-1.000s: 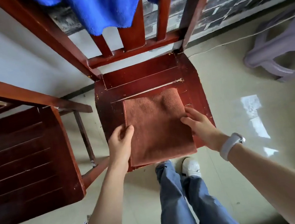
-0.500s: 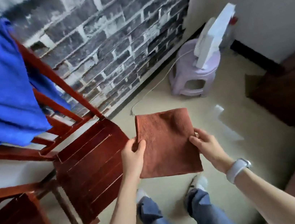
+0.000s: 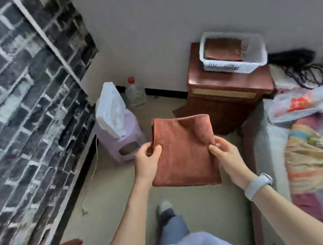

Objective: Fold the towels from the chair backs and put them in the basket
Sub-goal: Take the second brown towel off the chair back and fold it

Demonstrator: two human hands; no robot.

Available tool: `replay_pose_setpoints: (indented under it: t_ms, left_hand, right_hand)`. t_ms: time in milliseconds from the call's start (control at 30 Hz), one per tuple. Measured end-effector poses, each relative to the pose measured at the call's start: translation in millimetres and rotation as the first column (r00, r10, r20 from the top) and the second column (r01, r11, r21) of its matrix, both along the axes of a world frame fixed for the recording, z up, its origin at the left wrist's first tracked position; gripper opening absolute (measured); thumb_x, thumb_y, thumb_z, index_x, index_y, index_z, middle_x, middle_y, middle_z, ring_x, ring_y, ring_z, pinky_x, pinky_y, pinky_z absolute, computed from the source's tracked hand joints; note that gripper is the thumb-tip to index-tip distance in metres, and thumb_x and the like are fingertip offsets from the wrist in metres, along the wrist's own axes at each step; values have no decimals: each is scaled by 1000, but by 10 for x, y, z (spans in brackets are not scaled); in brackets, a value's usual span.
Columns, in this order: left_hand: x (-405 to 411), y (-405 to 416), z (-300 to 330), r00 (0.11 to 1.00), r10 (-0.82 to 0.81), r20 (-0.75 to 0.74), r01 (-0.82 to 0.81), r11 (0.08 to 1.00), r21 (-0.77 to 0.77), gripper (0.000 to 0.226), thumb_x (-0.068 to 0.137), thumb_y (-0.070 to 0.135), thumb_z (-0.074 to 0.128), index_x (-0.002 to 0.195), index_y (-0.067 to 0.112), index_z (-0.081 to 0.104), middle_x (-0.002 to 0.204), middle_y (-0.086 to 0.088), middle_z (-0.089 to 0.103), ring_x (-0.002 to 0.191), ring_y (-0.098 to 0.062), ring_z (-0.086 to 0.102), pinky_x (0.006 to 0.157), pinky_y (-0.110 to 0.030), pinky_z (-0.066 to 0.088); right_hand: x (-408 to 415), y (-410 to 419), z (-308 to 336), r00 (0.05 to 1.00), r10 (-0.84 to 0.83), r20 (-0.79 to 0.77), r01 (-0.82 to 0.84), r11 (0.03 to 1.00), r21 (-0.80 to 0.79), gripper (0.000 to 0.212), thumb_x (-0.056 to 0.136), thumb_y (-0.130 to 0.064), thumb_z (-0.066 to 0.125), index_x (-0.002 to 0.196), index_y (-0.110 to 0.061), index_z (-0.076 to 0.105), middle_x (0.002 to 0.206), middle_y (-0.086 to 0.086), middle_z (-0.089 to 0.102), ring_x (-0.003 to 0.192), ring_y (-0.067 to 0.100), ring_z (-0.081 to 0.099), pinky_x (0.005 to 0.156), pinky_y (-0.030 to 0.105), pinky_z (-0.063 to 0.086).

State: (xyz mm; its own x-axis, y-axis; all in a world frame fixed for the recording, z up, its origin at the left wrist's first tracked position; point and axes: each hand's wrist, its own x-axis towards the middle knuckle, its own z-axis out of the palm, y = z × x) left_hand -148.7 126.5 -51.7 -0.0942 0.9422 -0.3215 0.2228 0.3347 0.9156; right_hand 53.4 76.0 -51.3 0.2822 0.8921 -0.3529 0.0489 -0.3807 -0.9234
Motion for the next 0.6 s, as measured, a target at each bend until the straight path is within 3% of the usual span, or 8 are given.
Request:
replay_pose_setpoints:
  t_ms: [133, 300, 500, 600]
  left_hand:
    - [559, 609, -53, 989, -115, -93, 119, 992, 43, 28, 86, 17, 61, 113, 10, 57, 100, 2, 60, 93, -13, 56, 82, -23, 42]
    - [1171, 1564, -164, 976, -198, -85, 202, 979, 39, 31, 86, 14, 60, 117, 12, 56, 108, -3, 60, 102, -20, 57, 94, -36, 46]
    - [1776, 2755, -164, 964, -254, -83, 258, 966, 33, 29, 86, 14, 60, 114, 14, 57, 107, -3, 62, 92, -12, 58, 83, -25, 45]
    - [2131, 3281, -132, 958, -274, -89, 277, 961, 26, 30, 87, 16, 59, 117, 15, 56, 107, 2, 58, 92, -9, 55, 79, -21, 41]
  right_hand:
    - [447, 410, -34, 994, -101, -30, 101, 995, -3, 26, 93, -13, 48, 107, -33, 56, 99, -5, 65, 91, 11, 62, 75, 24, 50]
    - [992, 1271, -107, 988, -157, 16, 157, 988, -15, 28, 94, -16, 47, 119, -27, 54, 102, -6, 63, 94, 10, 60, 72, 20, 48]
    - [1603, 2363, -47, 983, -183, 25, 184, 980, -73, 32, 94, -17, 47, 125, -24, 52, 104, -4, 62, 96, 10, 60, 75, 20, 49]
    - [1905, 2838, 13, 976, -216, 34, 218, 973, -78, 33, 94, -16, 47, 125, -22, 52, 105, -1, 63, 99, 15, 60, 85, 30, 51]
